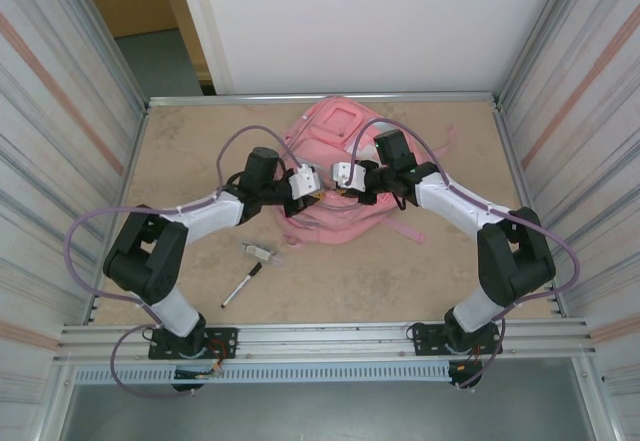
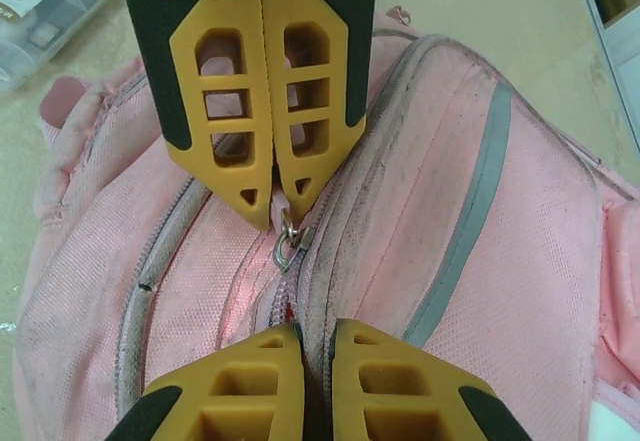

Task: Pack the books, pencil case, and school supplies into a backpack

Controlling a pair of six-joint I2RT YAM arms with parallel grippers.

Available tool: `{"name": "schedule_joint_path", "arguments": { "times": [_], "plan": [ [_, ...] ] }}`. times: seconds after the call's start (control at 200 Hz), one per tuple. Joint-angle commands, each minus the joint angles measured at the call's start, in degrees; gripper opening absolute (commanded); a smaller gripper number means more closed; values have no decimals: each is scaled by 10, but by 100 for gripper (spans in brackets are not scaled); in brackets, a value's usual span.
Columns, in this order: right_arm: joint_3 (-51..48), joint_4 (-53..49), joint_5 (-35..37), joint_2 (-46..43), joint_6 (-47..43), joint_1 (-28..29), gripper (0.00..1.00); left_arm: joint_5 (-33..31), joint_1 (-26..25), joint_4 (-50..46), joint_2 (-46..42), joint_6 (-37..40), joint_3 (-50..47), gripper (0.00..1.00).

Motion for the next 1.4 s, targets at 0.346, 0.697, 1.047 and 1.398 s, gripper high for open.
{"name": "schedule_joint_path", "arguments": {
  "times": [0.346,0.697,1.047,1.398],
  "plan": [
    [0,-68,19,-26,-81,-23,0,-124,97,-58,-42,-97,-9,0],
    [10,-78,-10,-49,-16,-51,55,-87,-15,-39,-67,-187,-9,0],
    [-18,1,31,-25,63,24,61,-73,-74,-3,-90,-259,-11,0],
    [-6,-105,13,-35,50,5,52,-126,-57,-25,-126,-226,-44,0]
  ]
}}
